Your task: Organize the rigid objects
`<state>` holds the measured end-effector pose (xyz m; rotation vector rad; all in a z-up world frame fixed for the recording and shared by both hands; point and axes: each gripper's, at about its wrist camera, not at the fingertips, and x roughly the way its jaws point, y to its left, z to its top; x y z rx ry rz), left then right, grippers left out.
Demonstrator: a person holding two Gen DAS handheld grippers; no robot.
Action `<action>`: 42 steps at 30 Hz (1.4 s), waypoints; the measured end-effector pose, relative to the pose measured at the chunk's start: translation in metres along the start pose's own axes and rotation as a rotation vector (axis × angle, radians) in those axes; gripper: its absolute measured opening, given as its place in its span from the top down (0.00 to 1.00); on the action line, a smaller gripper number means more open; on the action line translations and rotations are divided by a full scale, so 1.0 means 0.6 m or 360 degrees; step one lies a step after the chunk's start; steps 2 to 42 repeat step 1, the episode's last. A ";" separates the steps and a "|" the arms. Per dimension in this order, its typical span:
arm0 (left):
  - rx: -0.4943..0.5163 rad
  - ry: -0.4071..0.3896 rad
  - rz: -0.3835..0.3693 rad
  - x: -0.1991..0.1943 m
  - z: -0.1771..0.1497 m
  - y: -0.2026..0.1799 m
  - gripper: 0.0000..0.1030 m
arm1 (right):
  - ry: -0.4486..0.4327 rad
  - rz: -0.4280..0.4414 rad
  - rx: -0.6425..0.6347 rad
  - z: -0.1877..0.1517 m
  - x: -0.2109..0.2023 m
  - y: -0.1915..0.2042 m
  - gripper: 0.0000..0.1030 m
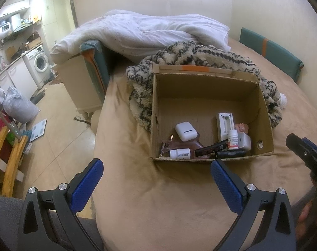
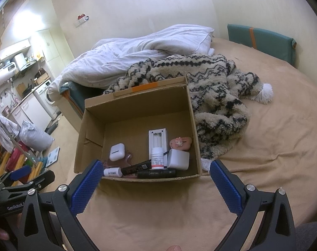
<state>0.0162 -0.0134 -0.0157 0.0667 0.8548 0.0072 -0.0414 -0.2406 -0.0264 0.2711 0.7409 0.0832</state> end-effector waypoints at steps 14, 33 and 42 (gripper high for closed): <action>0.0002 -0.0006 0.0002 0.000 -0.001 0.000 0.01 | 0.0001 -0.0001 -0.0001 0.000 0.000 0.000 0.00; 0.0002 -0.0006 0.0002 0.000 -0.001 0.000 0.01 | 0.0001 -0.0001 -0.0001 0.000 0.000 0.000 0.00; 0.0002 -0.0006 0.0002 0.000 -0.001 0.000 0.01 | 0.0001 -0.0001 -0.0001 0.000 0.000 0.000 0.00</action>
